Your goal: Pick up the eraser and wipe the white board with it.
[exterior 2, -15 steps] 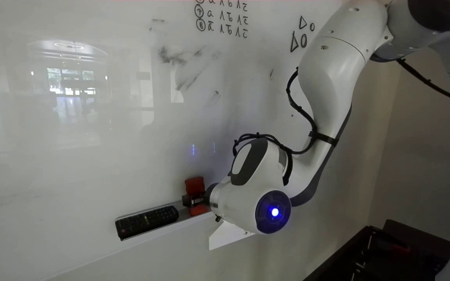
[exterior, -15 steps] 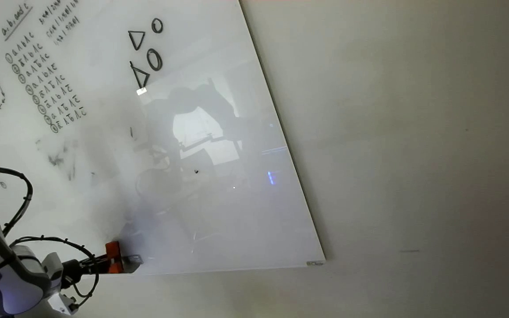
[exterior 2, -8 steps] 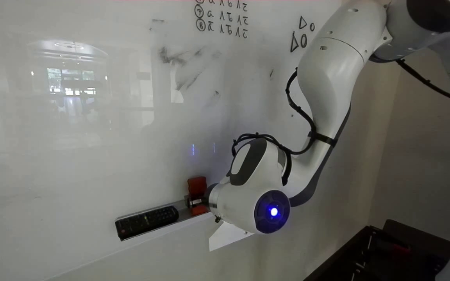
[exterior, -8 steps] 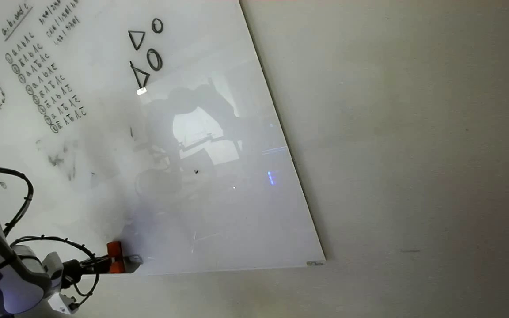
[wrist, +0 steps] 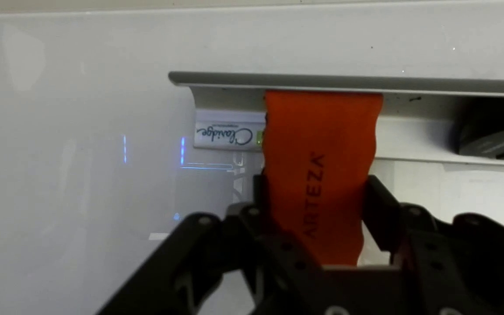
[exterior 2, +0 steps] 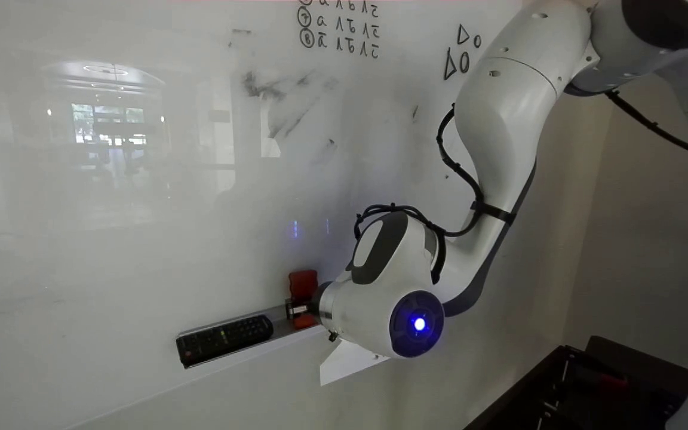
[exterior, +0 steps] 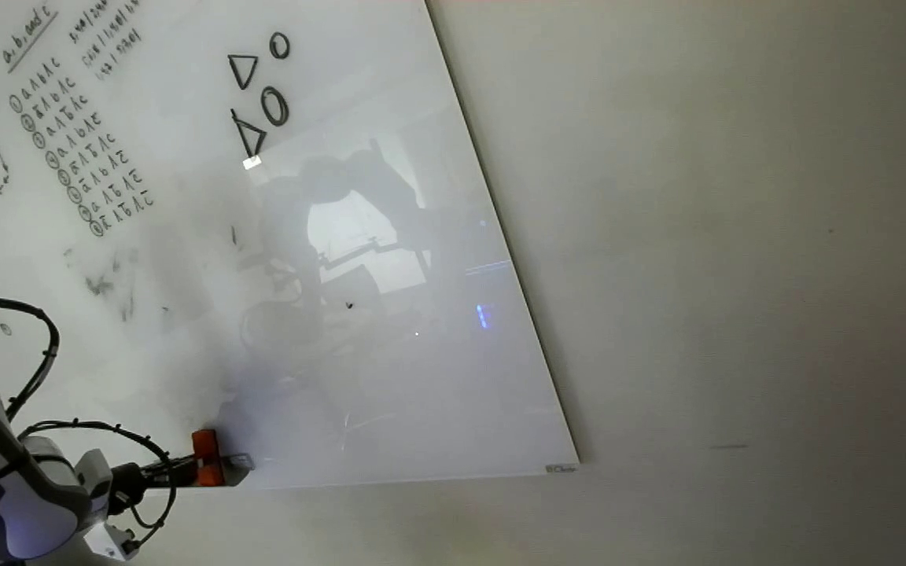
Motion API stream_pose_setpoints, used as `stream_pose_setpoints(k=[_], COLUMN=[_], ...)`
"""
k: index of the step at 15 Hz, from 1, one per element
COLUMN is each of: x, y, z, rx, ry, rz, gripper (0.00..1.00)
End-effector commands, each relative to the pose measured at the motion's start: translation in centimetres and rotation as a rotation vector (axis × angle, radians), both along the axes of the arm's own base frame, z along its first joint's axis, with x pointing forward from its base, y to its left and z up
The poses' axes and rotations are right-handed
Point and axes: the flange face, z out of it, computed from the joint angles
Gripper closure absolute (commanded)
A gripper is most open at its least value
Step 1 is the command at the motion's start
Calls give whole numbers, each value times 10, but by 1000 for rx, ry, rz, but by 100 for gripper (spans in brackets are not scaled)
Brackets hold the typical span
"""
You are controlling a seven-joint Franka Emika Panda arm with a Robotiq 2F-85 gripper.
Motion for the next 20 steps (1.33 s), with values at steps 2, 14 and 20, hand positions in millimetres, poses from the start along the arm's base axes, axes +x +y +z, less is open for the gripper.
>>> stream_pose_setpoints(k=[2, 14, 20], x=[-12, -74, -87], y=[3, -45, -79], z=[14, 122, 207], rx=[-34, -197, -247], ry=[8, -49, -82], rz=[26, 107, 93], gripper=[71, 71, 71])
